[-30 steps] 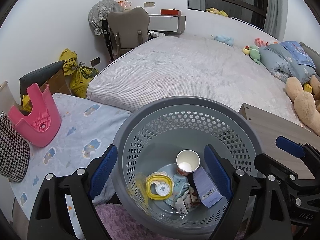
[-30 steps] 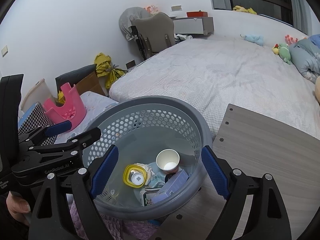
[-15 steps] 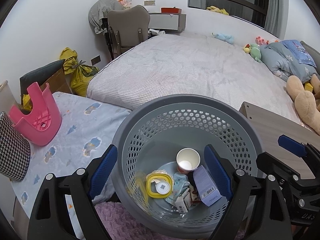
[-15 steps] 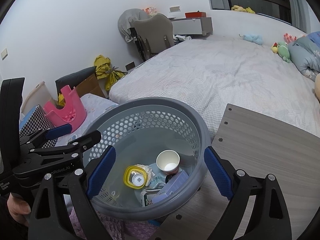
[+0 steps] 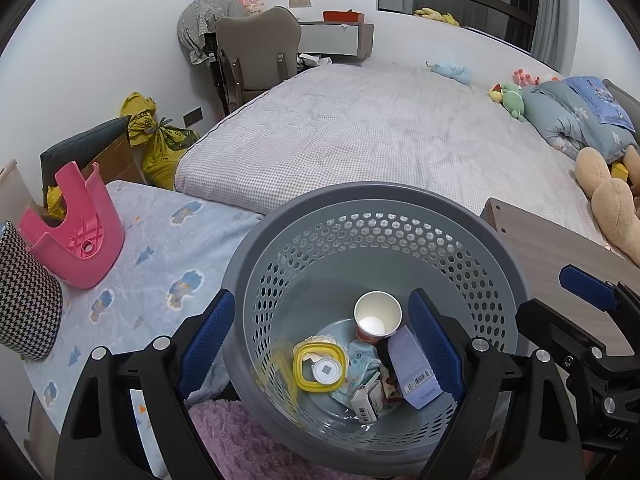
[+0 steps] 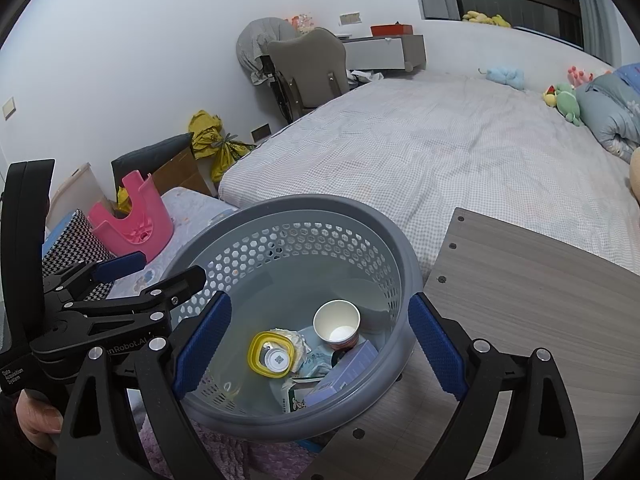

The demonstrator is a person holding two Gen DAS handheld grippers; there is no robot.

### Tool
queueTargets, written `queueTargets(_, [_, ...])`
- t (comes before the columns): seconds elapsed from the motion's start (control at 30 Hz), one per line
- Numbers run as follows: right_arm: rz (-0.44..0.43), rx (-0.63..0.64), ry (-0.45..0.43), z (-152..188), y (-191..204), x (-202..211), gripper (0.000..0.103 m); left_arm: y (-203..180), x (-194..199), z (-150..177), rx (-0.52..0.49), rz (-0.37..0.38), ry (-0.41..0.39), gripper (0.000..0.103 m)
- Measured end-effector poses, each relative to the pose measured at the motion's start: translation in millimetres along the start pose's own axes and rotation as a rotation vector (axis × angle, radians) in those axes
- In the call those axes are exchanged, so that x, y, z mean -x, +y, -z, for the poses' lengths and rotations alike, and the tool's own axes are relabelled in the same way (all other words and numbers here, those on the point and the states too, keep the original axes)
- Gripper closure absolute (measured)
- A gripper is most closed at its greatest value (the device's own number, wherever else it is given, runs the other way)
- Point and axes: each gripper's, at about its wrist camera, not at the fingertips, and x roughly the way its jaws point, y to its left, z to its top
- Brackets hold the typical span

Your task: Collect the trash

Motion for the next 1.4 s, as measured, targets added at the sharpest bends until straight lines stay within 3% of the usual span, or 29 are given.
queueTargets(1.4, [0.005, 0.007, -0.003, -2.6, 3.1, 3.0, 0.014, 4.0, 2.3, -1.6, 0.013, -0.001, 0.001, 0.019])
